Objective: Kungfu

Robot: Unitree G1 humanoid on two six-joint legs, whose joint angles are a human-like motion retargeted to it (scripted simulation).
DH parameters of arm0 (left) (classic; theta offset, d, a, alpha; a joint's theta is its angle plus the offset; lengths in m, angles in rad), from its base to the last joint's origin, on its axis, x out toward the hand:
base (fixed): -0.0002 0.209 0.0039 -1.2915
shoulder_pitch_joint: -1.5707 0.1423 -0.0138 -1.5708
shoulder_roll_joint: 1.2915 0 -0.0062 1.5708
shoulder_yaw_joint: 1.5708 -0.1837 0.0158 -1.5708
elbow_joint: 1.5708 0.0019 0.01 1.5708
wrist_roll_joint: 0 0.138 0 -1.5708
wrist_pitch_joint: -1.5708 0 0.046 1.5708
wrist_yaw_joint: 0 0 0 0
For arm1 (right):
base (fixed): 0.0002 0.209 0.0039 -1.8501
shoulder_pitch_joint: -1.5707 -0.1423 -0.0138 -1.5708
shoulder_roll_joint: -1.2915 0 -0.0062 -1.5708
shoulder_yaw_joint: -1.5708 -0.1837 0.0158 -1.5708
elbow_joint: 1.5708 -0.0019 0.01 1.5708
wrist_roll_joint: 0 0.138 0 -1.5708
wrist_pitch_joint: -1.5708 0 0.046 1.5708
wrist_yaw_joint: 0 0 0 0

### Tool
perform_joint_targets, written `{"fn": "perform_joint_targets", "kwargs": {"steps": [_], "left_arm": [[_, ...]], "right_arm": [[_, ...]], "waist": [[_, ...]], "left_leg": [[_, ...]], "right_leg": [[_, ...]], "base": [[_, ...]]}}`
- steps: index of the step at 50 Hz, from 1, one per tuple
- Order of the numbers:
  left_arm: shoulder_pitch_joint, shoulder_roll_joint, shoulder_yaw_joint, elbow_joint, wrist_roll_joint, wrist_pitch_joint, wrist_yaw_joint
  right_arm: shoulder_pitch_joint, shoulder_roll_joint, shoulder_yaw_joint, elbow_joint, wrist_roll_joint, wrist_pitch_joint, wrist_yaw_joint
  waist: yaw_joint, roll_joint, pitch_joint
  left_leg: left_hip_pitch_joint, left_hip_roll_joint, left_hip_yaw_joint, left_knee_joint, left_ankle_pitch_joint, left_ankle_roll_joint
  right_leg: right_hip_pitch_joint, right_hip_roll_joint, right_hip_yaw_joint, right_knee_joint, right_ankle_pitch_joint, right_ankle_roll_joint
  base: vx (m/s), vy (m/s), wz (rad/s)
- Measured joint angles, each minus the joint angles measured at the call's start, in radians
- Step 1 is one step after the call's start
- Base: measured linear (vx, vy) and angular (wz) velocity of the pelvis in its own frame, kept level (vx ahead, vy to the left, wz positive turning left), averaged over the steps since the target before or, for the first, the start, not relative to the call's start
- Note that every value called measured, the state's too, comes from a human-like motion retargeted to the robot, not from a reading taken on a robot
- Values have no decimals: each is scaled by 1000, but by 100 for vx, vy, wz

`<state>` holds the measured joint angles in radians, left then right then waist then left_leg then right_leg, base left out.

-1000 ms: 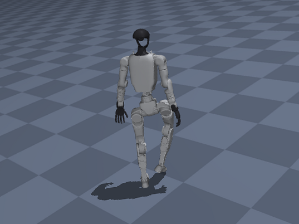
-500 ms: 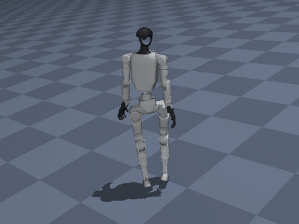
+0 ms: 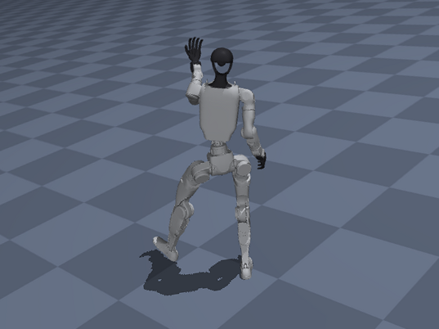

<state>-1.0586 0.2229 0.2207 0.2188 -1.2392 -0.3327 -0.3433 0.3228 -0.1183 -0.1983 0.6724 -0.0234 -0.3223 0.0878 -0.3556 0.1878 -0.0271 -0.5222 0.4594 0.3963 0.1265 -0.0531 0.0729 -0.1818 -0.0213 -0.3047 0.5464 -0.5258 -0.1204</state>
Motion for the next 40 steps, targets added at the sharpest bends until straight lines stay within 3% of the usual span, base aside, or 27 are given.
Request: {"fn": "perform_joint_targets", "kwargs": {"steps": [2, 3, 6, 8, 13, 17, 20, 25, 30, 35, 40], "left_arm": [[-24, -64, -45, -30, -98, 40, -88], [-31, -96, -68, -45, -128, 55, -120], [-18, -181, -144, -78, -173, 87, -166], [14, -222, -212, -91, -186, 103, -166], [114, -302, -404, -78, -151, 186, -214], [210, -399, -528, -33, -66, 233, -274], [246, -437, -598, 7, -77, 216, -250], [232, -371, -626, -27, -28, 203, -192], [180, -139, -507, -167, 287, 166, -201], [121, 69, -341, -232, 751, 20, -20], [-41, 199, -268, -187, 1019, -53, 145]], "right_arm": [[-4, 4, 11, -23, 42, -46, -6], [-14, 7, 18, -32, 66, -65, -16], [-53, 11, 25, -63, 157, -116, -27], [-66, 16, 24, -98, 210, -141, -15], [-74, 15, 17, -182, 249, -194, -24], [-108, 23, 24, -182, 239, -222, -75], [-120, 32, 27, -207, 274, -227, -70], [-63, -41, 32, -346, 389, -292, -93], [-96, -142, 79, -605, 489, -357, -118], [-343, -326, 152, -815, 389, -287, -88], [-712, -539, 208, -733, 223, -255, -95]], "waist": [[-53, 23, 20], [-73, 30, 31], [-118, 34, 71], [-165, 50, 97], [-182, 71, 157], [-201, 87, 211], [-168, 87, 237], [-57, 109, 167], [43, 127, 81], [229, 81, -20], [391, -11, -88]], "left_leg": [[33, 33, 105, 44, 7, 36], [65, 46, 185, 41, -33, 32], [160, 38, 360, -51, 46, 3], [158, 53, 347, -40, 82, -40], [172, 59, 357, -33, 199, -82], [137, 69, 330, 32, 192, -114], [23, 96, 174, 195, 136, -110], [-58, 88, 103, 312, 51, -125], [-132, 21, 34, 377, 10, -111], [-155, -111, -3, 373, 11, -97], [-187, -241, -46, 357, 36, -82]], "right_leg": [[10, 4, -14, 1, 0, 11], [13, 3, -15, 1, 1, 19], [46, -21, -13, -3, 6, 45], [76, -24, -41, -17, 9, 63], [118, -27, -25, -52, 40, 106], [155, -5, -17, -116, 80, 145], [184, -7, -15, -166, 108, 162], [216, -24, -35, -206, 126, 206], [277, -28, -75, -263, 153, 251], [349, -62, -147, -313, 169, 291], [419, -58, -259, -359, 173, 331]], "base": [[19, 27, 71], [14, 35, 37], [13, 34, 13], [26, 35, 34], [24, 34, -8], [15, 34, 43], [11, 28, 13], [33, 27, 39], [29, 29, 111], [18, 25, 145], [7, 7, 182]]}}
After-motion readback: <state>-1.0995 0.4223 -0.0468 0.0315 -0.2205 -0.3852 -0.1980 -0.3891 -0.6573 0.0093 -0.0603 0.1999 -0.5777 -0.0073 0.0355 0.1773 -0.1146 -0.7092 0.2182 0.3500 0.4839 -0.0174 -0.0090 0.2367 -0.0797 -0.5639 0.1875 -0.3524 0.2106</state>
